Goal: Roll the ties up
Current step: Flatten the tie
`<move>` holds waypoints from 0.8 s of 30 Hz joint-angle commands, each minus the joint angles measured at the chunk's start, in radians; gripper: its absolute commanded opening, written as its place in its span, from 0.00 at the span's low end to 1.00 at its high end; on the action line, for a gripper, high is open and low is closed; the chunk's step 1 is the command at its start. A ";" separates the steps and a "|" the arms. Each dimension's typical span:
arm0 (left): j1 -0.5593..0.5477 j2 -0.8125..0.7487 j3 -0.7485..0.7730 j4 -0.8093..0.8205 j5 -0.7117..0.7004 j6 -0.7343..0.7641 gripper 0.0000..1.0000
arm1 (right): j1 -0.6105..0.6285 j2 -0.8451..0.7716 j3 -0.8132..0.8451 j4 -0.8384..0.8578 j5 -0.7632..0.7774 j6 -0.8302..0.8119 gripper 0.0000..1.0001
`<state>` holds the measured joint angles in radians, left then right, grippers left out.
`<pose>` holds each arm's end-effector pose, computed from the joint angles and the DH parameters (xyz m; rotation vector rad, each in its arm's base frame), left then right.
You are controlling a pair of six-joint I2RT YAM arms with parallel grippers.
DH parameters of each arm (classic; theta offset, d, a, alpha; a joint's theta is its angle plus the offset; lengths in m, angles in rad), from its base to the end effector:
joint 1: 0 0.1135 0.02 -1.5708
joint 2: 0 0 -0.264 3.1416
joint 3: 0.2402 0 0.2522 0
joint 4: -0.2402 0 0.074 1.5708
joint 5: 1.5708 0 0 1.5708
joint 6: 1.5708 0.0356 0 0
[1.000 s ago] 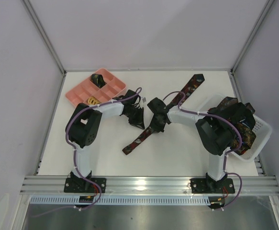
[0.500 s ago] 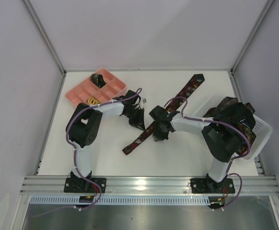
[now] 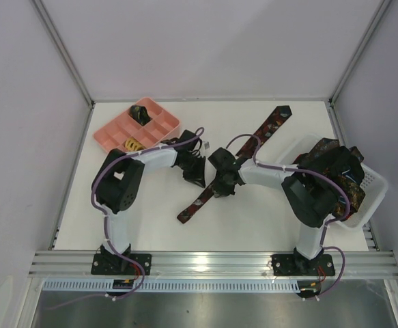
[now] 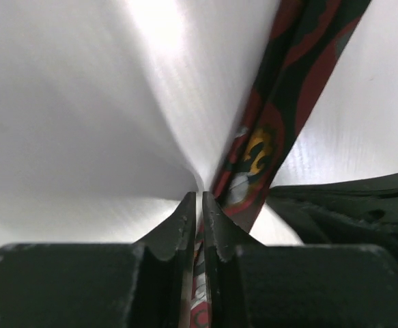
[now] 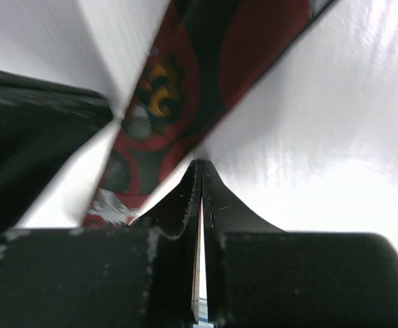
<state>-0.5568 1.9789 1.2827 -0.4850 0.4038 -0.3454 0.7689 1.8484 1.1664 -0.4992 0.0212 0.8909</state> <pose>0.3252 -0.2189 0.1460 0.4176 2.8383 -0.7746 0.2607 0.2511 0.1582 0.1789 2.8314 0.3927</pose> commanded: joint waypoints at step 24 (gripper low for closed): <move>0.046 -1.005 -0.453 -0.108 -0.260 -0.460 0.28 | -0.132 0.066 0.078 0.086 -0.664 -0.466 0.04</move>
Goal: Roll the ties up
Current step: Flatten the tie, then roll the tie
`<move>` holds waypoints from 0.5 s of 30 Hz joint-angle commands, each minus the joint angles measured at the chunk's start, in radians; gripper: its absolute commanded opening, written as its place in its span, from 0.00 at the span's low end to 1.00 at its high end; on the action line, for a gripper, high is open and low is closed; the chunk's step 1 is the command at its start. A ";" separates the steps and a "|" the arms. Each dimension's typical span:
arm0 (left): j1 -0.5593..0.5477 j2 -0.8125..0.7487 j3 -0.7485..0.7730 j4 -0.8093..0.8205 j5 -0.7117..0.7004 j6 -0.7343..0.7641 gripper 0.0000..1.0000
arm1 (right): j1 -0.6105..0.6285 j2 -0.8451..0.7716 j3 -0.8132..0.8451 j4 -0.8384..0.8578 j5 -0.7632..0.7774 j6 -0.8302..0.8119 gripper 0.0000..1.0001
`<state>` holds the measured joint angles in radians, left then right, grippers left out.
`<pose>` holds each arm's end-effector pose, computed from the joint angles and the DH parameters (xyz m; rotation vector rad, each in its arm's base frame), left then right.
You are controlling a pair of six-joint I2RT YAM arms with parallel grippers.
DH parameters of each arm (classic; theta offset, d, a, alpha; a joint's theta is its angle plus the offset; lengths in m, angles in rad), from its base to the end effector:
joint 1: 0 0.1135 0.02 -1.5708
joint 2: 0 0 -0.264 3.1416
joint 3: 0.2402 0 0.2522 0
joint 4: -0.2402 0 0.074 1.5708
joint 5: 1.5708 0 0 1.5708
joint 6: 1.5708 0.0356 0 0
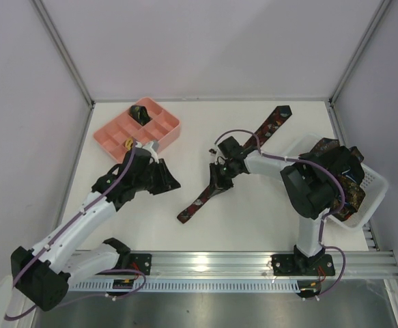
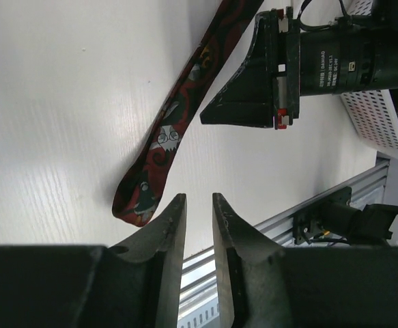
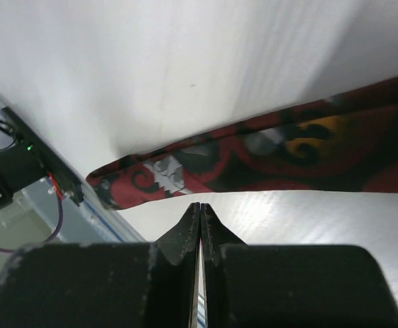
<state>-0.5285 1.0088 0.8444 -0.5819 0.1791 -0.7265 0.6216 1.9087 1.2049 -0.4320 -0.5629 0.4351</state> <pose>0.1789 -0.1118 0.2820 -0.1466 2.4506 -0.8081 0.2954 0.2350 0.1554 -0.4498 2.8405 1.0364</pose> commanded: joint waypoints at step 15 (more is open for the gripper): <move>0.061 -0.049 0.005 -0.154 -0.072 -0.136 0.30 | 0.090 0.188 0.105 0.162 -0.059 0.149 0.00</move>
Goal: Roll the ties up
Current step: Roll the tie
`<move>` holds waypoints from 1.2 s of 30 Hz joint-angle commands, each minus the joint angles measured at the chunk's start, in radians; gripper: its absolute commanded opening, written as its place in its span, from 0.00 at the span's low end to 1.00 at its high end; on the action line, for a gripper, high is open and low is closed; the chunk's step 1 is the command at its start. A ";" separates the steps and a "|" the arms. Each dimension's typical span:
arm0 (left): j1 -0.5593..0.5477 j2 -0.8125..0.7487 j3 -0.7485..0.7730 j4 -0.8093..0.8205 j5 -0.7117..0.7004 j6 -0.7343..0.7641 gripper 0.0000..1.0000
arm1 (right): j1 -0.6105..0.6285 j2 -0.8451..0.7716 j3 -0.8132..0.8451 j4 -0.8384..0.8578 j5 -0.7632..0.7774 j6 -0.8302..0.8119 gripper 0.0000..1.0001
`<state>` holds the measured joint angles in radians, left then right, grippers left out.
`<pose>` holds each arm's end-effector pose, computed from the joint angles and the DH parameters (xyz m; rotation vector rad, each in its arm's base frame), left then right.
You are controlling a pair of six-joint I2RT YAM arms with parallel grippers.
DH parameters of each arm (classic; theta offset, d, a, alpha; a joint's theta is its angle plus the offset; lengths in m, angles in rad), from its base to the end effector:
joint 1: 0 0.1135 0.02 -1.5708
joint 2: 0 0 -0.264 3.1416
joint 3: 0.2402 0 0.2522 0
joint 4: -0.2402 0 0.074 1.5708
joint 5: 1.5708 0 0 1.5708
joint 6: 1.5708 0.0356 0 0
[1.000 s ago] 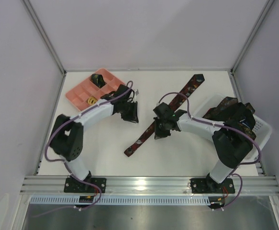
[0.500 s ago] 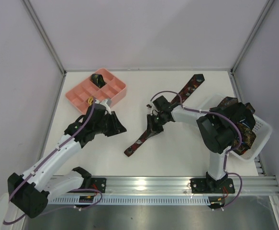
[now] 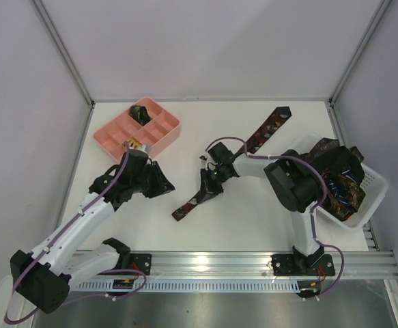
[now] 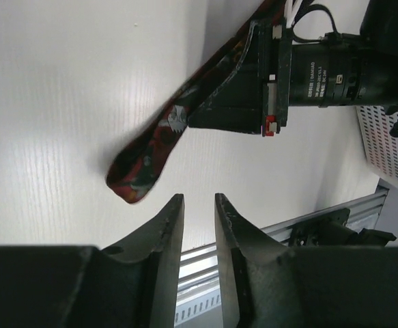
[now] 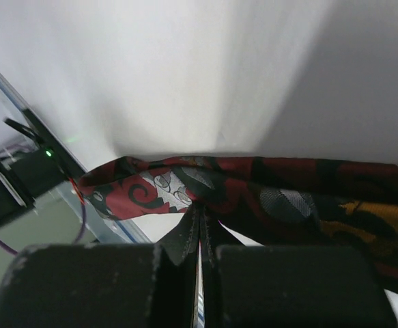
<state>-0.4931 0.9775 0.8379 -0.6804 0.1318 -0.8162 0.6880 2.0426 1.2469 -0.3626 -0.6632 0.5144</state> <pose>0.1721 -0.0978 0.2778 -0.3411 2.5015 -0.7377 0.2914 0.2679 0.1222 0.4548 -2.8413 -1.1546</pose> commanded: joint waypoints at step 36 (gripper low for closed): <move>0.314 0.151 -0.019 -0.104 -0.066 -0.060 0.44 | 0.159 0.344 0.428 0.323 -0.225 0.286 0.00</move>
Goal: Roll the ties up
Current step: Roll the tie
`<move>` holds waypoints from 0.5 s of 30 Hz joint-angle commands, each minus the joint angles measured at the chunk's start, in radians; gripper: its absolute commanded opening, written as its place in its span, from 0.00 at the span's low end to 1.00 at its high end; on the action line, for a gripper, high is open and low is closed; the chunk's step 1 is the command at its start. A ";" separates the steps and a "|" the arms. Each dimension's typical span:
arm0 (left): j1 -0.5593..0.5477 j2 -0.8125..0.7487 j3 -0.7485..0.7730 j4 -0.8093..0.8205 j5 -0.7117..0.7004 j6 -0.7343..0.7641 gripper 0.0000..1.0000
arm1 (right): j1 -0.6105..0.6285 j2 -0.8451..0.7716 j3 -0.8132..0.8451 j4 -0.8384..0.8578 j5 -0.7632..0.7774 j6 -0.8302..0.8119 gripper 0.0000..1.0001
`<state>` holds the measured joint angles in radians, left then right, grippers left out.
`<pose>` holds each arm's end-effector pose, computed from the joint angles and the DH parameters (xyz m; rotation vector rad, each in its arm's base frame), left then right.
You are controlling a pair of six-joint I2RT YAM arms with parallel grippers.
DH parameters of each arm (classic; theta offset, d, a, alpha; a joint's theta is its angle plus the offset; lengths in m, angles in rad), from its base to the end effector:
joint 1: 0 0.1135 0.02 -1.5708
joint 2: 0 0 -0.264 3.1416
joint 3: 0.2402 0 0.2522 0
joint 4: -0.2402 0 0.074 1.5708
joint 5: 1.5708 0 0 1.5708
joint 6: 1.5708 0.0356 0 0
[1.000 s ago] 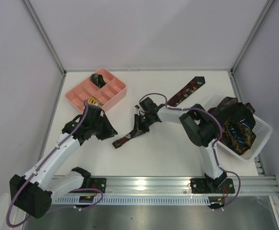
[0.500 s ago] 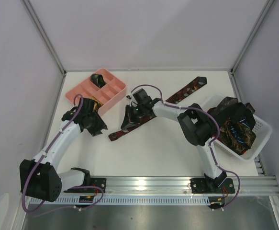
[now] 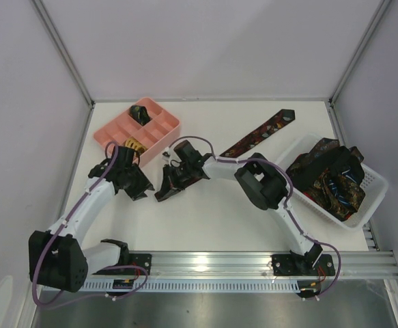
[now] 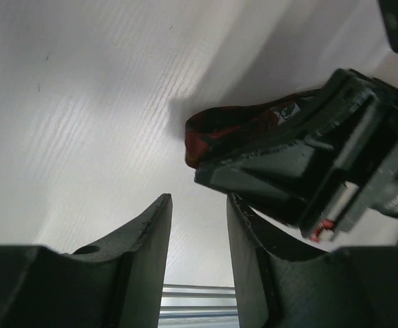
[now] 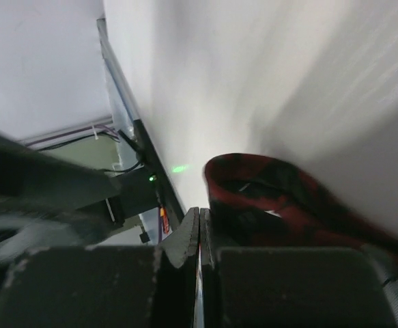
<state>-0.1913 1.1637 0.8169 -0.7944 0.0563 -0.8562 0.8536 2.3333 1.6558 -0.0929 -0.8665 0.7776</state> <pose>0.2076 -0.0423 0.2295 -0.8891 2.6274 -0.3703 0.3085 0.3950 0.1300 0.5984 -2.5416 -1.6018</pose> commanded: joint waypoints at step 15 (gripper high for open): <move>0.013 -0.038 -0.002 0.020 0.010 -0.007 0.44 | -0.027 -0.027 0.030 0.022 -0.046 -0.005 0.00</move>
<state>-0.1890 1.1488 0.8169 -0.7929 0.0578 -0.8566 0.8436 2.4424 1.7084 -0.0769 -0.9039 0.7906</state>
